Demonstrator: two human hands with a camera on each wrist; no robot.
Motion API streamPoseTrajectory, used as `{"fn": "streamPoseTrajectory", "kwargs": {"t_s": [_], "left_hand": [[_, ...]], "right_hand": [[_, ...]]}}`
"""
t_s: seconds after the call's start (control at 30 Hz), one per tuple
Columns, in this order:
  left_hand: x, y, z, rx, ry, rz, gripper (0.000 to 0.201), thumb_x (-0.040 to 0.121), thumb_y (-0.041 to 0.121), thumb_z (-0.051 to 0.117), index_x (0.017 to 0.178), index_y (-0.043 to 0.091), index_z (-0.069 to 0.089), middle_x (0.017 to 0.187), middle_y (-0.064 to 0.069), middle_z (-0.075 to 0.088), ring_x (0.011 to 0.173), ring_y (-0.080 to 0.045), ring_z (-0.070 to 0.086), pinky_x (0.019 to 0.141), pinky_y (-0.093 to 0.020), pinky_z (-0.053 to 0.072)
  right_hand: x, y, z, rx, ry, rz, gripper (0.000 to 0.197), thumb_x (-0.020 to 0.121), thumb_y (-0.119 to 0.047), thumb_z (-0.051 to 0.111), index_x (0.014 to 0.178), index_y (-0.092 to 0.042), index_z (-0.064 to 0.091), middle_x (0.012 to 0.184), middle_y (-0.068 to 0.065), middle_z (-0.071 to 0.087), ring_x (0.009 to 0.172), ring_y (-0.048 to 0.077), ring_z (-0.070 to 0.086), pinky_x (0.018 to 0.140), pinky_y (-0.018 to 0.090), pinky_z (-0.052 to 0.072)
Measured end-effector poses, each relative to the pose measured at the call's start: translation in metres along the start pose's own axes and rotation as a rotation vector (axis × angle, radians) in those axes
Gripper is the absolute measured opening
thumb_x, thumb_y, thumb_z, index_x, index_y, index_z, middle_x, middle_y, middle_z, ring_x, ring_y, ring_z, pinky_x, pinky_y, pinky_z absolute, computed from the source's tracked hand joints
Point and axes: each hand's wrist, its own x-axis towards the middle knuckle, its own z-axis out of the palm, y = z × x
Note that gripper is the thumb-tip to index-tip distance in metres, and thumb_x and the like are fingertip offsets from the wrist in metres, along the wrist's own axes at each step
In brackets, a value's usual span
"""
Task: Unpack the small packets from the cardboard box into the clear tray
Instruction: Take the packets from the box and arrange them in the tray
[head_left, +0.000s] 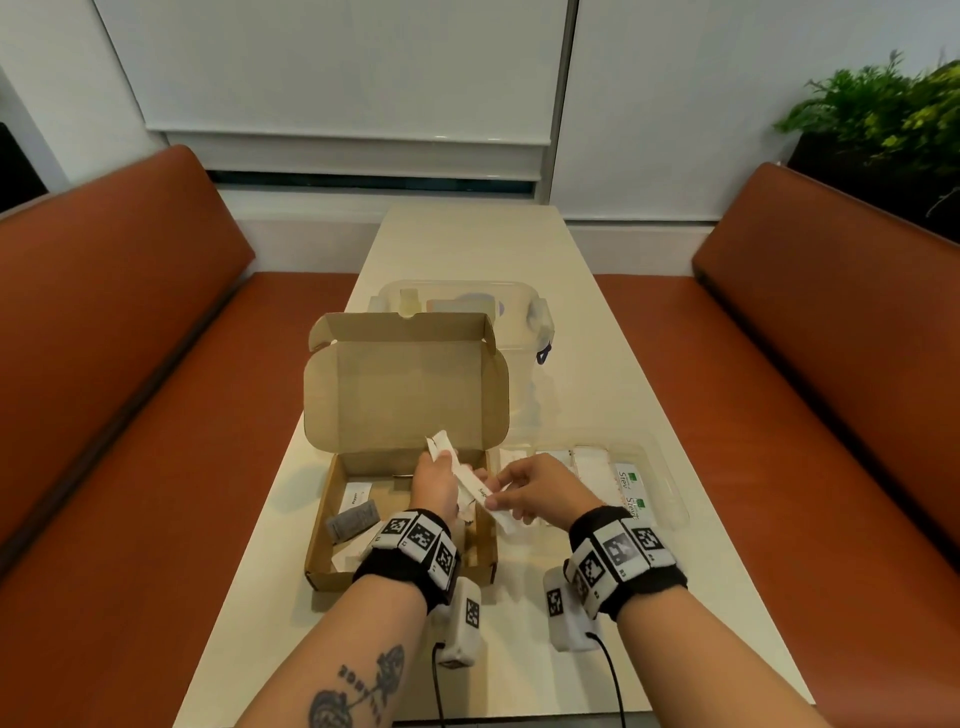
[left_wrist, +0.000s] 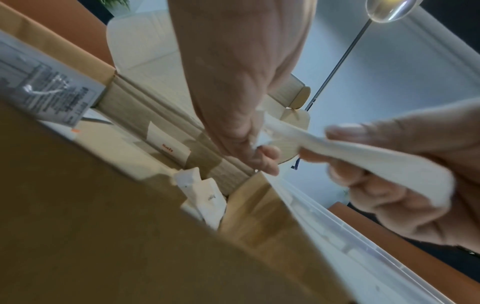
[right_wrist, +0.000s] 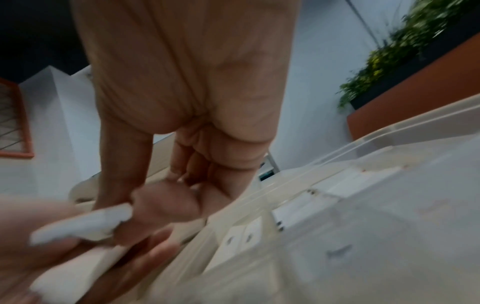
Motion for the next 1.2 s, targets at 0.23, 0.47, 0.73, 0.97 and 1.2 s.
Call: {"fn": "streamPoseTrajectory", "kwargs": {"t_s": [0.23, 0.47, 0.73, 0.97, 1.2], "left_hand": [[-0.002, -0.004, 0.0, -0.129, 0.008, -0.053, 0.028, 0.103, 0.013, 0.034, 0.13, 0.009, 0.038, 0.085, -0.015, 0.05, 0.075, -0.027, 0.061, 0.067, -0.042, 0.054], [-0.001, -0.005, 0.004, -0.125, -0.013, -0.056, 0.035, 0.103, 0.012, 0.035, 0.137, 0.004, 0.034, 0.083, -0.015, 0.05, 0.073, -0.026, 0.06, 0.066, -0.041, 0.054], [0.002, -0.005, -0.005, -0.095, -0.017, -0.052, 0.034, 0.103, 0.013, 0.034, 0.135, 0.002, 0.036, 0.084, -0.015, 0.051, 0.074, -0.027, 0.061, 0.063, -0.039, 0.055], [0.004, -0.003, -0.006, -0.097, -0.022, -0.051, 0.033, 0.103, 0.013, 0.034, 0.134, 0.001, 0.037, 0.079, -0.015, 0.051, 0.071, -0.027, 0.061, 0.064, -0.039, 0.057], [0.004, -0.002, -0.009, -0.084, -0.024, -0.053, 0.033, 0.103, 0.013, 0.035, 0.134, 0.002, 0.038, 0.08, -0.015, 0.051, 0.073, -0.027, 0.061, 0.066, -0.039, 0.057]], "right_hand": [[-0.003, 0.025, -0.031, 0.075, 0.195, 0.15, 0.01, 0.08, -0.013, 0.074, 0.08, -0.005, 0.068, 0.061, 0.001, 0.058, 0.052, 0.009, 0.052, 0.052, 0.017, 0.047], [0.013, 0.032, -0.018, 0.056, 0.361, 0.242, 0.011, 0.079, -0.008, 0.072, 0.082, 0.002, 0.069, 0.066, 0.008, 0.063, 0.058, 0.017, 0.058, 0.074, 0.035, 0.057], [0.024, 0.027, -0.007, -0.095, 0.435, 0.267, 0.018, 0.081, -0.009, 0.067, 0.064, -0.007, 0.063, 0.077, 0.016, 0.069, 0.078, 0.025, 0.066, 0.08, 0.033, 0.055], [0.025, 0.023, -0.002, -0.175, 0.429, 0.272, 0.024, 0.083, -0.01, 0.064, 0.061, -0.015, 0.056, 0.082, 0.011, 0.069, 0.077, 0.021, 0.064, 0.079, 0.03, 0.055], [0.025, 0.026, -0.001, -0.144, 0.414, 0.232, 0.022, 0.082, -0.007, 0.064, 0.103, -0.013, 0.067, 0.103, 0.012, 0.069, 0.092, 0.024, 0.065, 0.088, 0.034, 0.053]]}}
